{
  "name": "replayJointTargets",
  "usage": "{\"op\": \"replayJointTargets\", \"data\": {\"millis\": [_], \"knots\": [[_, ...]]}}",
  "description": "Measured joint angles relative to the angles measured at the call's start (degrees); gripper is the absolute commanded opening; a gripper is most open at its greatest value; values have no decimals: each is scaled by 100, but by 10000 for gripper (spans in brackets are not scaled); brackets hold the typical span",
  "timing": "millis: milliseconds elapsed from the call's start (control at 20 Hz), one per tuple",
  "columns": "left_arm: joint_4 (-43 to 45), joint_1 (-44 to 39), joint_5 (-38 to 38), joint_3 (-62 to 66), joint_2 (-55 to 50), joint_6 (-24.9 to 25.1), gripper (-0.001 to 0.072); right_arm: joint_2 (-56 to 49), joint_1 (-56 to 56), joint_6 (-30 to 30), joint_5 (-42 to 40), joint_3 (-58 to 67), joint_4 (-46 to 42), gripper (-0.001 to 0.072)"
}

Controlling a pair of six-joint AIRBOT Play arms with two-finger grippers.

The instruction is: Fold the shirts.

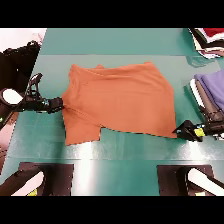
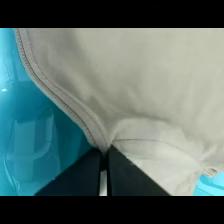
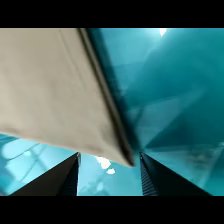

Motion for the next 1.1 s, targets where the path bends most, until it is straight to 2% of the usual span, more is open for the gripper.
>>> {"op": "replayJointTargets", "data": {"millis": [50,100,150,200,250,400,600,850,1100], "knots": [[-2,0,0,0,0,0,28,-55,66,-4,-31,-26,46,380],[-2,0,0,0,0,0,28,-107,160,-11,-98,-50,46,230],[-4,0,-2,0,0,2,28,-155,262,-20,-212,-72,44,132],[-11,0,-15,0,0,2,27,-186,367,-24,-258,-85,57,52],[-11,0,-50,9,2,17,28,-203,474,-31,-326,-92,63,18],[-11,0,-236,149,120,92,28,4,769,-39,-555,92,-59,18],[-7,0,-448,911,723,136,28,715,1023,-35,-485,1091,11,18],[61,0,-503,2940,1456,234,28,1464,1172,-35,-822,3386,74,18],[94,0,-509,5261,1681,282,27,1775,1193,-33,-1025,5727,44,18]]}}
